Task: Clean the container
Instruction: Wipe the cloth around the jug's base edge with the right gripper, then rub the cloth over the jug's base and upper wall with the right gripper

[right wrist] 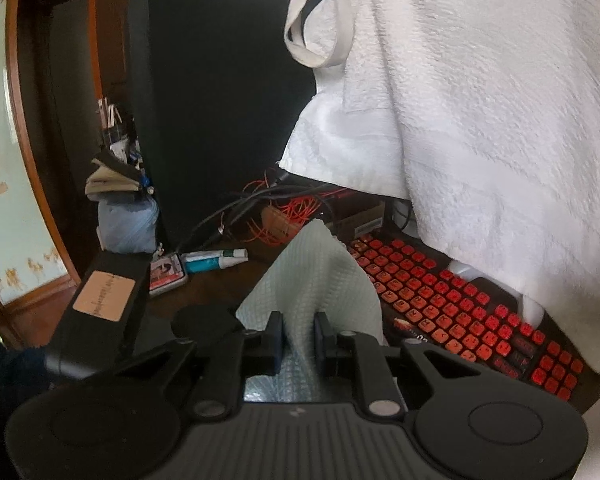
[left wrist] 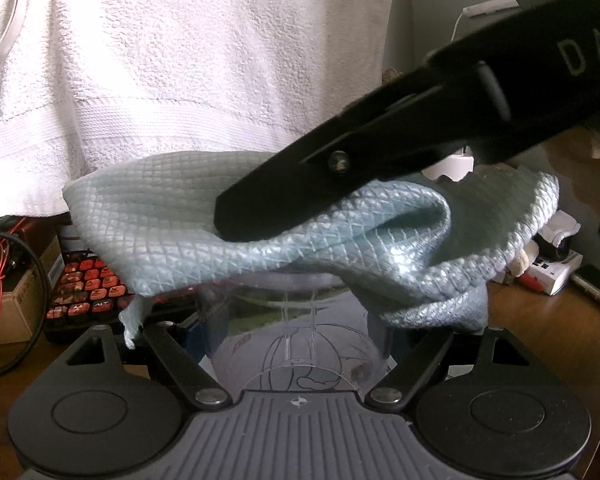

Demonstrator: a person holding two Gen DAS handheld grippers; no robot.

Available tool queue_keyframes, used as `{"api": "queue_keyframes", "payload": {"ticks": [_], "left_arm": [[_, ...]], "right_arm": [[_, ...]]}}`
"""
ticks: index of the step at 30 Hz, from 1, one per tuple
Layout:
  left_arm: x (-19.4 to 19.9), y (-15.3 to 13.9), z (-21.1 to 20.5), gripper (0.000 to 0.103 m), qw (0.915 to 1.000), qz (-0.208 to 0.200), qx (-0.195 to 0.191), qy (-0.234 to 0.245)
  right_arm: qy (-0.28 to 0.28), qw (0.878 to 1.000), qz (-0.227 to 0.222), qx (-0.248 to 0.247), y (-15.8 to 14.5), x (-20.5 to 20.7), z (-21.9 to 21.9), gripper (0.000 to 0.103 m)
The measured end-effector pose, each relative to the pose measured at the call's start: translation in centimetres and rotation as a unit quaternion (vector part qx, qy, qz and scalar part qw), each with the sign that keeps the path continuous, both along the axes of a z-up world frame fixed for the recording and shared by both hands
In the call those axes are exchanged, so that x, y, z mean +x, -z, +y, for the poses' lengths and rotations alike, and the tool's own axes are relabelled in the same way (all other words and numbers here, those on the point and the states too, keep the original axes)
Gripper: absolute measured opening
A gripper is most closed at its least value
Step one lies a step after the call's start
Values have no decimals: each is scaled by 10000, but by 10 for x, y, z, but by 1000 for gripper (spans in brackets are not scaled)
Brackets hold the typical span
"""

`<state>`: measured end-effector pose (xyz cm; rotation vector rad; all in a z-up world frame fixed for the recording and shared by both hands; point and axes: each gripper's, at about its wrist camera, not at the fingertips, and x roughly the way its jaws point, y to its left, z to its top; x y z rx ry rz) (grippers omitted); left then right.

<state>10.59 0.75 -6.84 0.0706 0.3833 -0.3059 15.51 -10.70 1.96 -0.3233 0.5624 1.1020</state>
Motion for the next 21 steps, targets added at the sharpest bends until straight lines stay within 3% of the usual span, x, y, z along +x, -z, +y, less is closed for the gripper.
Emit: {"api": "queue_keyframes", "payload": {"ticks": [21], "left_arm": [[3, 2, 0, 83, 10000, 35, -16, 16]], "right_arm": [[175, 9976, -62, -673, -13, 17, 2, 15]]}}
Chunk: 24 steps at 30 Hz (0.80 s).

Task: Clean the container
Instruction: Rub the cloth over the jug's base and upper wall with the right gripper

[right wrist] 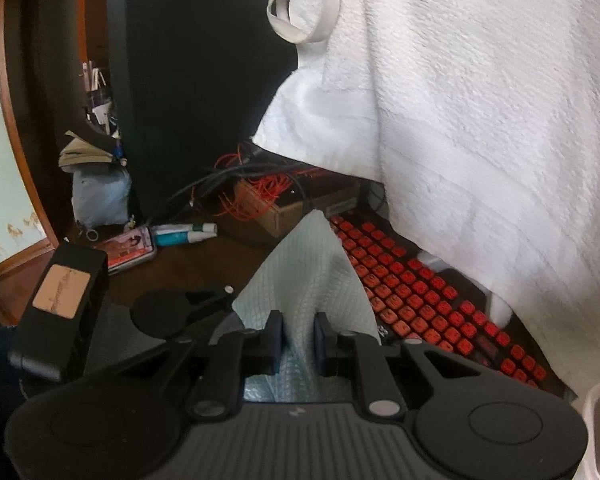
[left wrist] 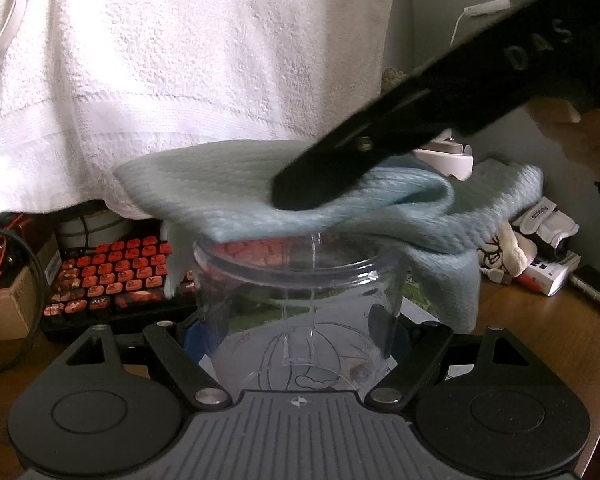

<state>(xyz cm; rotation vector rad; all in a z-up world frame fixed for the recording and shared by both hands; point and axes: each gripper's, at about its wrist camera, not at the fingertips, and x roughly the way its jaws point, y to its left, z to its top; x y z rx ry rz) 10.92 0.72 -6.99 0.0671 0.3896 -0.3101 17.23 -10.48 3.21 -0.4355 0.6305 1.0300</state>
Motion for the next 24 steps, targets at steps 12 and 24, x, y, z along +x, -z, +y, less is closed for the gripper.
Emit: {"api": "queue_keyframes", "payload": {"ticks": [12, 24], "left_arm": [[-1, -2, 1, 83, 10000, 33, 28, -5], [1, -2, 2, 83, 10000, 51, 50, -54]], "right_arm": [[29, 9986, 491, -168, -6, -16, -12, 15], [-297, 9985, 407, -221, -7, -15, 15, 15]]}}
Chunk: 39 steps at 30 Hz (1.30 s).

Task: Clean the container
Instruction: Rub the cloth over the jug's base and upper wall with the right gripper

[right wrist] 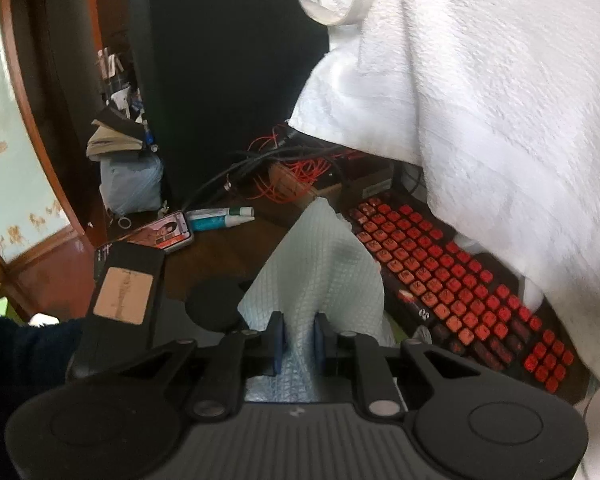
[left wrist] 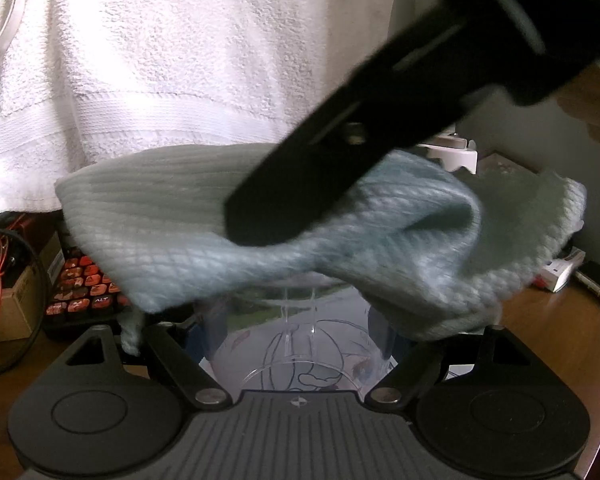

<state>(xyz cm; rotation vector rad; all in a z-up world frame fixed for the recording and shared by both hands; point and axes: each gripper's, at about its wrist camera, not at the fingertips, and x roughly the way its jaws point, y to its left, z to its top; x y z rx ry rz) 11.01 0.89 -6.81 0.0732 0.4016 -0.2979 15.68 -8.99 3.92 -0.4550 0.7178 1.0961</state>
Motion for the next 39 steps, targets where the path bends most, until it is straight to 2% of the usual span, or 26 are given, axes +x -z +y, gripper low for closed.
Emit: {"api": "queue_keyframes", "payload": {"ticks": [5, 15, 26, 39], "left_arm": [[0, 0, 0, 83, 10000, 1, 11, -2], [-4, -1, -14, 83, 10000, -1, 40, -36], [-6, -4, -9, 83, 10000, -15, 40, -26], [0, 1, -3, 83, 9999, -19, 36, -95]], "right_arm": [[-129, 9999, -36, -16, 1, 10, 7, 15], [40, 10000, 0, -57, 1, 33, 0, 14], [305, 9992, -3, -247, -2, 19, -18, 14], [7, 9997, 164, -176, -4, -1, -10, 14]]}}
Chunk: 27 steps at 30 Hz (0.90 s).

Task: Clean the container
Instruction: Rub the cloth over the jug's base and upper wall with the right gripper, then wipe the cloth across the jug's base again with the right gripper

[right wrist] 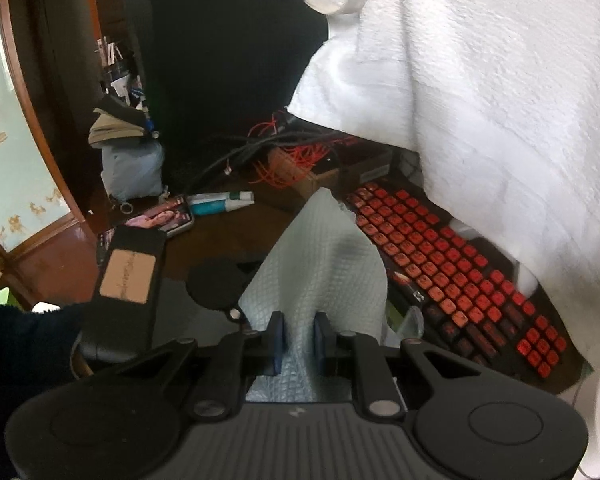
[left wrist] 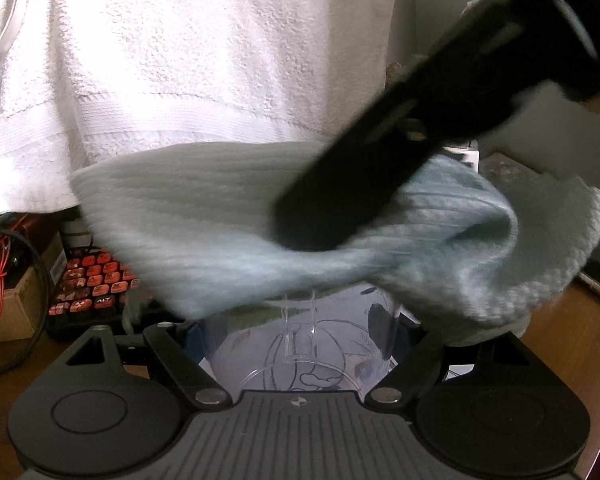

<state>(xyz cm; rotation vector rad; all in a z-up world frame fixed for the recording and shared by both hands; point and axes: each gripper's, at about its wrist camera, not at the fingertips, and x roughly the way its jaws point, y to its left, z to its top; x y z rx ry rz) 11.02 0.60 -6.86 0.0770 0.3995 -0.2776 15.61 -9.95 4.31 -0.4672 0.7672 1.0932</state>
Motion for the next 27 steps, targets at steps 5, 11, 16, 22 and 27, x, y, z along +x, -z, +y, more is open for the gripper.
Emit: {"api": "queue_keyframes", "payload": {"ticks": [5, 11, 16, 22, 27], "left_arm": [[0, 0, 1, 83, 10000, 4, -35, -60], [0, 1, -2, 83, 10000, 9, -9, -58], [-1, 1, -3, 83, 10000, 8, -1, -56], [-7, 0, -11, 83, 10000, 8, 0, -76], [-7, 1, -7, 83, 10000, 9, -12, -71]], "right_arm": [[-133, 9999, -13, 62, 1, 6, 14, 14], [-209, 9996, -186, 53, 2, 12, 24, 14], [-171, 9997, -157, 48, 2, 23, 24, 15], [-52, 9996, -285, -31, 3, 30, 18, 14], [94, 9992, -362, -124, 2, 26, 7, 14]]}}
